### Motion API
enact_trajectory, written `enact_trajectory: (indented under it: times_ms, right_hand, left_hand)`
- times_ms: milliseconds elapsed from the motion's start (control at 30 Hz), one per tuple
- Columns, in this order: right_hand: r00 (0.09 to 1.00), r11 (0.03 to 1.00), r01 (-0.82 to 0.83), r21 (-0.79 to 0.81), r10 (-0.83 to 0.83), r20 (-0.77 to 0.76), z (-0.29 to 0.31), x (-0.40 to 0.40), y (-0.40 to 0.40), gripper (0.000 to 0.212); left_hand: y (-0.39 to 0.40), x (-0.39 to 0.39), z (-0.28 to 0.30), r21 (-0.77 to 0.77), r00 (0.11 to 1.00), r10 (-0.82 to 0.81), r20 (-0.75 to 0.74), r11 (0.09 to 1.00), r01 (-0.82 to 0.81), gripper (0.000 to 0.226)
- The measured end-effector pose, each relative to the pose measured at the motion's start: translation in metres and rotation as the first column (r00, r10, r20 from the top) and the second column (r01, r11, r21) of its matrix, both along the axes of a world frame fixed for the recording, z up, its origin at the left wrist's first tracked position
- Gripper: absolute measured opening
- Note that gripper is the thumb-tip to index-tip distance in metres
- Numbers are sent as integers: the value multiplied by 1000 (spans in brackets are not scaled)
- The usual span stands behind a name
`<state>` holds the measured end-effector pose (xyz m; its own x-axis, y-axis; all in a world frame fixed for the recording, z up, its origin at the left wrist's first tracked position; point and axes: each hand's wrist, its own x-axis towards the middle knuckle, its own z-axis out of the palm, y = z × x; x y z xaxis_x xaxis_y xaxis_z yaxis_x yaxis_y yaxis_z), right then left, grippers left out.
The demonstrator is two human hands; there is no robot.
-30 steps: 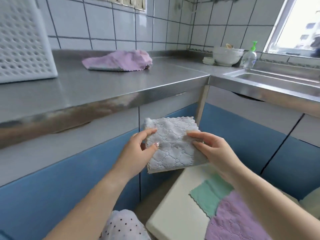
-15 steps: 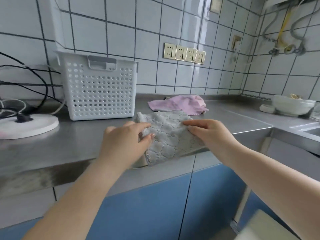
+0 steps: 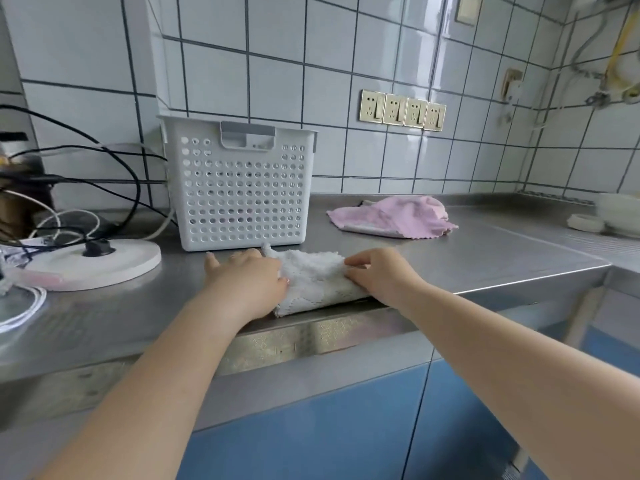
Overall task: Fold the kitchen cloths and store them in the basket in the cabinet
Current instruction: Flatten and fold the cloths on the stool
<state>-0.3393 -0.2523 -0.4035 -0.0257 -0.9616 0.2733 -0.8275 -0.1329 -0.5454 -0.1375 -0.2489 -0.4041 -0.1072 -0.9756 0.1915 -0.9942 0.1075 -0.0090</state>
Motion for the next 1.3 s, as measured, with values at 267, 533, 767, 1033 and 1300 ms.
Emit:
enact_trajectory:
  times_ms: [267,533,767,1033,1300]
  right_hand:
    - [962,994,12,-110,-41,-269,-6,1,2,25]
    - [997,907,-39,-419,5,-82,-5,-18,44,18]
    - [993,886,116,-450,-113,32,-37,-105,132,17]
    - [847,862,500,-83,-507,-161,-121,-235,285,22]
    - [759,694,650,311,-615,-214,-244,-260,375,20]
  left_hand:
    - [-2,3,-5,85,999,44,21,995,-45,53]
    - [29,-29,1,-312,897,-299,-327,930,197,32]
    - [85,-125,-43,-413,532,-670,-518,741,530,12]
    - [166,-260,-171,104,473,-679,-562,509,854,20]
    - [223,-305,-270,412,495,-719,-488,310,857,24]
